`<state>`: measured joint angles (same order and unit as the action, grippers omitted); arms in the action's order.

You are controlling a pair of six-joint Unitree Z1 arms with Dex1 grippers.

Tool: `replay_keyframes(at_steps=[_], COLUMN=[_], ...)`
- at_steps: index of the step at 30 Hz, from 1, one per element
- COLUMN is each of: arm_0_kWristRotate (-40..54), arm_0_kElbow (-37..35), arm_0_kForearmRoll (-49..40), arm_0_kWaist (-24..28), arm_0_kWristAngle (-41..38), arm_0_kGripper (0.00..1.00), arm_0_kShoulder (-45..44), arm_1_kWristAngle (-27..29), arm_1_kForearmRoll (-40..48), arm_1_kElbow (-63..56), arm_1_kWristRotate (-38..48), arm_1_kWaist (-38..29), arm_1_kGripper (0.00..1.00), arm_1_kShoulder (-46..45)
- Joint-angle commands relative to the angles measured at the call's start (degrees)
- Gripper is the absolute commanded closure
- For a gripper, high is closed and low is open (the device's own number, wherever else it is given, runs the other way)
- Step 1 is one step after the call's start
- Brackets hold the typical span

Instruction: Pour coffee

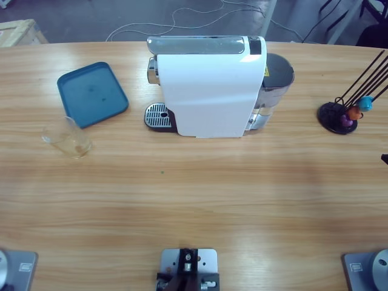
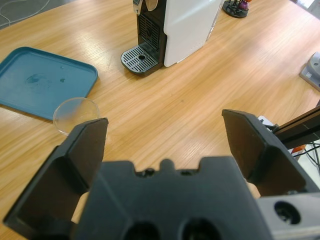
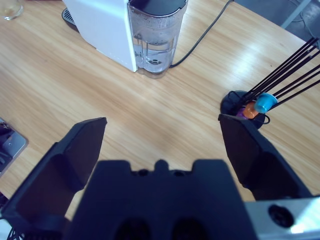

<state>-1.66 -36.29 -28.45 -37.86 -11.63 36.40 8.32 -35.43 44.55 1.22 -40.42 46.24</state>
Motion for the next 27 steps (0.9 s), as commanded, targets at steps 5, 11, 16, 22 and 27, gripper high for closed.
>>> replay_keyframes(at_steps=[5,11,16,22,27], arm_0_kWristRotate=[-0.8,-0.3,-0.7,-38.9,-48.1], arm_0_kElbow=[2.5,-5.8,-21.1,-26.8,-26.7], arm_0_kForearmRoll=[2.5,3.8,5.6,14.7,20.2], arm_0_kWaist=[-0.6,-0.6,-0.6,7.0,7.4], arm_0_kWristAngle=[-1.0,-1.3,-1.6,-7.3,-12.8], arm_0_kGripper=[0.000,0.000,0.000,0.000,0.003], arm_0_kShoulder=[-0.6,9.1,27.8,39.9,49.4], arm_1_kWristAngle=[-0.1,-0.1,-0.1,-0.1,-0.3], arm_1_kForearmRoll=[0.2,0.2,0.1,0.0,0.0], arm_1_kElbow=[-1.3,-1.2,-1.0,-1.0,-0.8], arm_1_kWristRotate=[-0.1,-0.2,-0.1,-0.1,-0.1], arm_1_kWaist=[-0.5,-0.5,-0.5,-0.5,-0.5], arm_1_kGripper=[0.000,0.000,0.000,0.000,0.000], arm_1_kShoulder=[2.2,2.4,3.0,2.9,3.6])
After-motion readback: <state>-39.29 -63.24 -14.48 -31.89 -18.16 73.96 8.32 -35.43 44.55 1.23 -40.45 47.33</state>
